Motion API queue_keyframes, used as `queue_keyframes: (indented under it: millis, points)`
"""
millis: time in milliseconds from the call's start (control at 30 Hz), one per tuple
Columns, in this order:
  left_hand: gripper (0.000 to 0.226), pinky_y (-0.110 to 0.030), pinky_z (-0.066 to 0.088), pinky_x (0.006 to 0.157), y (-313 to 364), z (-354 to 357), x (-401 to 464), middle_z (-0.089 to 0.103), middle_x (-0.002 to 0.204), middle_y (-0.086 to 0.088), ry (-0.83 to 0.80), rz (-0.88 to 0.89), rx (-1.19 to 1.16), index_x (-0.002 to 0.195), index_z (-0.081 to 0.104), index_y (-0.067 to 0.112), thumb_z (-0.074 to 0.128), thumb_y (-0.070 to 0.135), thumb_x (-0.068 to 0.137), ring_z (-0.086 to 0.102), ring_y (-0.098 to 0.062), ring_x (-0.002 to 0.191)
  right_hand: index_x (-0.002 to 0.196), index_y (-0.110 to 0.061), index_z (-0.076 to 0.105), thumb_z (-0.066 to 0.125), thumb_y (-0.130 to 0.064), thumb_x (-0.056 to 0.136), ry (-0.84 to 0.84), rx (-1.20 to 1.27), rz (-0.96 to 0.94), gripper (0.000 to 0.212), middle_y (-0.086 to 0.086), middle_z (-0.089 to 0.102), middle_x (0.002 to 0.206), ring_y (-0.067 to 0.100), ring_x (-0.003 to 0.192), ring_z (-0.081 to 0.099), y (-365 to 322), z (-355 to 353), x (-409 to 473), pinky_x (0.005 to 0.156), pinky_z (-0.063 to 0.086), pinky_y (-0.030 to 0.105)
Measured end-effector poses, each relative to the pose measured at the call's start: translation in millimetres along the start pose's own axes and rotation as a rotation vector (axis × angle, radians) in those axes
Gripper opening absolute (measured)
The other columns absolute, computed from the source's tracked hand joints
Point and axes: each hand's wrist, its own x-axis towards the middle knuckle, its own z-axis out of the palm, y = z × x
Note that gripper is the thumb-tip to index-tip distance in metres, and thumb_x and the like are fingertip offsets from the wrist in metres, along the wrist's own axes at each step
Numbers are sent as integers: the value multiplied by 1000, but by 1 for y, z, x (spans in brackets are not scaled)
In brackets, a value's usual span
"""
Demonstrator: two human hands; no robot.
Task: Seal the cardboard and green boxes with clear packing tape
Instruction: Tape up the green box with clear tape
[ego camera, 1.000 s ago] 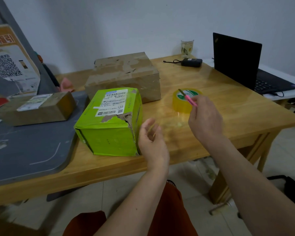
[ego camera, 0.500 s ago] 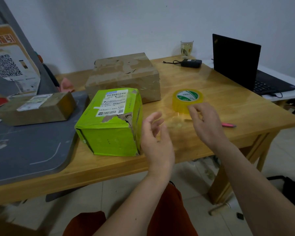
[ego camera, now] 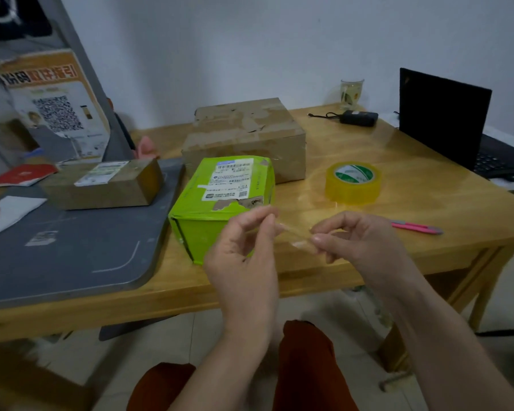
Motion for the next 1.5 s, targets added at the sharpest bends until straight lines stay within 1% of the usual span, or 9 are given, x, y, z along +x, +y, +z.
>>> queue_keyframes:
  millis: [333, 433, 567, 633, 767, 867, 1033, 1133, 1500]
  points:
    - [14, -37, 56, 92, 16, -37, 37, 76, 92, 4, 189, -27, 12, 82, 77, 26, 77, 12, 82, 71, -12, 95, 71, -10, 69, 69, 0, 81, 26, 212, -77, 14, -3, 62, 59, 9, 57, 55, -12, 55, 7, 58, 50, 21]
    - [21, -34, 51, 97, 17, -41, 53, 61, 119, 13, 231, -12, 88, 74, 76, 39, 80, 18, 79, 61, -5, 113, 70, -11, 70, 67, -2, 84, 69, 310, -49, 17, 4, 55, 59, 13, 48, 45, -19, 65, 13, 40, 38, 21]
    - [15, -16, 50, 70, 16, -42, 69, 72, 81, 7, 173, -44, 110, 76, 73, 29, 76, 17, 83, 64, 2, 74, 72, -7, 69, 67, -6, 86, 105, 195, -80, 14, 4, 51, 58, 4, 45, 37, -30, 65, 29, 37, 26, 12]
    - [13, -16, 49, 66, 15, -41, 76, 71, 75, 8, 142, -38, 224, 76, 72, 29, 75, 20, 85, 62, 1, 68, 76, 0, 69, 68, -10, 86, 127, 62, -111, 14, -3, 52, 54, 2, 42, 38, -32, 63, 41, 38, 28, 10]
    - [17, -40, 54, 79, 6, -45, 94, 69, 76, 10, 79, -36, 485, 70, 67, 35, 73, 31, 85, 62, -8, 73, 74, -8, 71, 70, -13, 86, 133, -64, -77, 12, -15, 40, 38, 4, 32, 32, -28, 64, 62, 37, 24, 10]
    - [25, -46, 49, 89, 7, -46, 101, 65, 71, 16, 49, -14, 660, 63, 60, 38, 70, 36, 85, 61, -9, 75, 72, -10, 68, 69, -12, 87, 74, -91, -18, 16, -14, 38, 35, 3, 31, 31, -25, 65, 71, 36, 23, 12]
    - [19, -32, 33, 96, 3, -47, 105, 65, 74, 16, 33, -14, 804, 69, 64, 33, 68, 39, 87, 63, -12, 86, 93, -7, 61, 64, -6, 90, 7, 45, 83, 5, -5, 34, 44, 6, 34, 22, -25, 63, 76, 34, 16, 17]
    - [16, -31, 27, 93, -1, -47, 108, 66, 77, 14, 26, -15, 842, 74, 68, 30, 67, 38, 88, 61, -10, 89, 111, -9, 48, 64, -5, 90, 54, 92, 94, 26, -3, 38, 53, 5, 35, 26, -21, 64, 78, 34, 18, 18]
    - [20, -38, 36, 97, -13, -49, 112, 61, 72, 15, -34, -56, 915, 68, 62, 33, 68, 36, 87, 62, -14, 89, 91, -23, 45, 66, -15, 90, 132, -20, 41, 22, 0, 50, 69, -2, 39, 43, 4, 74, 85, 37, 28, 10]
